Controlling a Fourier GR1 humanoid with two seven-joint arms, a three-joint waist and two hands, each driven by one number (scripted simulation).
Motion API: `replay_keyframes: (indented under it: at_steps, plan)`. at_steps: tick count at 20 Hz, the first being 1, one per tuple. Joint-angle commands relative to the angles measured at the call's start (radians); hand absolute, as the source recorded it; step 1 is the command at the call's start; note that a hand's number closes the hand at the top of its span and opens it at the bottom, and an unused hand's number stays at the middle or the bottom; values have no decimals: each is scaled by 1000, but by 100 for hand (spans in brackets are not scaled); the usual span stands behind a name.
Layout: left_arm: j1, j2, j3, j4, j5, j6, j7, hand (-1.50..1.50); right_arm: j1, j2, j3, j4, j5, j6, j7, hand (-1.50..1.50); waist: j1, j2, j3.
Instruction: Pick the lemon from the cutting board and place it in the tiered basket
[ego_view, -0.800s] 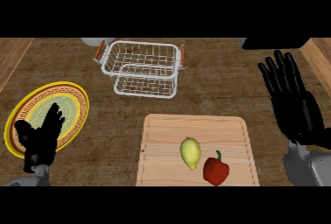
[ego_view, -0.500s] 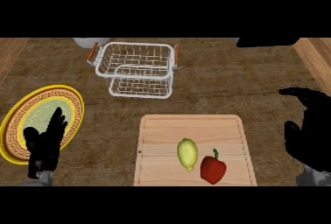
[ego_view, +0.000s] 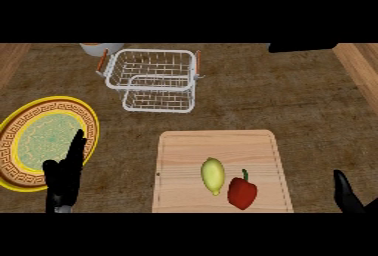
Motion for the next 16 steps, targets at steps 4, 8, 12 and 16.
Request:
replay_keyframes:
  at_steps: [4,8,12,16]
  plan:
    - [2,-42,-62,5,-45,10,-4,0,436,27,304,-28,121,5,-223,-150,36,15,-11]
    - [33,2,-52,-41,-32,-29,0,0,565,-14,416,7,360,-118,-162,-150,73,20,-13]
    - [31,-32,-73,-37,-52,2,7,0,719,-23,474,-45,551,-286,-80,-150,75,29,-16]
    - [16,-47,-83,-25,-56,-4,-3,0,846,26,568,-77,729,-452,2,-150,78,34,-16]
